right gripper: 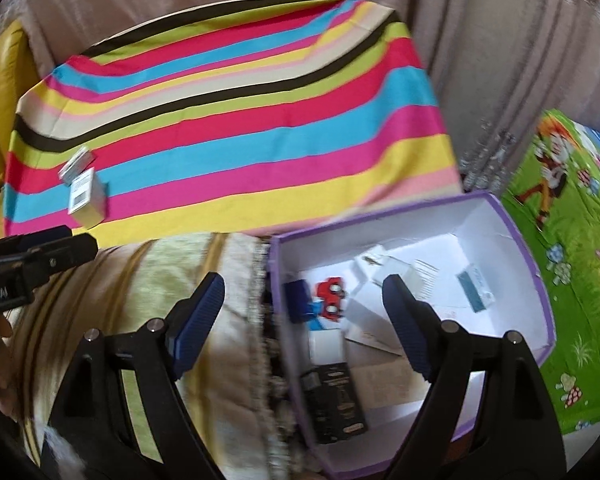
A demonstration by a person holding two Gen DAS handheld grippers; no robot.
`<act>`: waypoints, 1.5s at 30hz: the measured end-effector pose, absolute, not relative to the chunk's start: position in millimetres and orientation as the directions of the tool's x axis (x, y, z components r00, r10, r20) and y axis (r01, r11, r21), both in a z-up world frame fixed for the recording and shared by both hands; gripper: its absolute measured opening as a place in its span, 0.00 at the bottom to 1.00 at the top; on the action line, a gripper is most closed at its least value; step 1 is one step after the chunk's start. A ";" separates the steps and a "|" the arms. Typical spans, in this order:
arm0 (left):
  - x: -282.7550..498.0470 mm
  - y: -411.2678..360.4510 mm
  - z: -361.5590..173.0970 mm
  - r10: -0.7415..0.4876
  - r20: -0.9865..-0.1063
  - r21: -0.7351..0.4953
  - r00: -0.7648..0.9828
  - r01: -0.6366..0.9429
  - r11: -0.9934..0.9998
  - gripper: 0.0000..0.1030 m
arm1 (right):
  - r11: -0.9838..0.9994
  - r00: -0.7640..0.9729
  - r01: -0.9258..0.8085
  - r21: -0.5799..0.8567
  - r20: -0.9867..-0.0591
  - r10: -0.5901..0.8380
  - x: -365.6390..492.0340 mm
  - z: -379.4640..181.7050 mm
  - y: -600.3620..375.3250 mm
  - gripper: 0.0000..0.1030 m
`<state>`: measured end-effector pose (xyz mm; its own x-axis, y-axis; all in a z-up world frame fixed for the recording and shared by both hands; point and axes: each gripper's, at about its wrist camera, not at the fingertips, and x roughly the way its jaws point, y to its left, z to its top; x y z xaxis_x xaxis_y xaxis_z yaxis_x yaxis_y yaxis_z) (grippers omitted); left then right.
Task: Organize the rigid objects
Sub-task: 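Move both grippers back to the two boxes left on the cloth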
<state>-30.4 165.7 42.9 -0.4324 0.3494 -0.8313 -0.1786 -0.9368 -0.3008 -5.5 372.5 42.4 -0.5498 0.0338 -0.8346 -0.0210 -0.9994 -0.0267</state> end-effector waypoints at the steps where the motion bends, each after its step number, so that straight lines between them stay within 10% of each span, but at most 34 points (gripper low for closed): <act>1: -30.3 157.4 42.4 0.342 -0.832 -0.301 -0.437 -0.164 -0.940 0.66 | -1.000 -0.548 -0.005 -0.023 -0.836 0.022 -6.9 41.7 365.8 0.81; 45: -99.9 -7.8 -6.5 0.156 -0.927 -0.194 -0.342 0.077 -0.978 0.66 | -0.917 -0.346 0.394 -0.055 -0.934 -0.093 -134.3 -19.0 145.8 0.81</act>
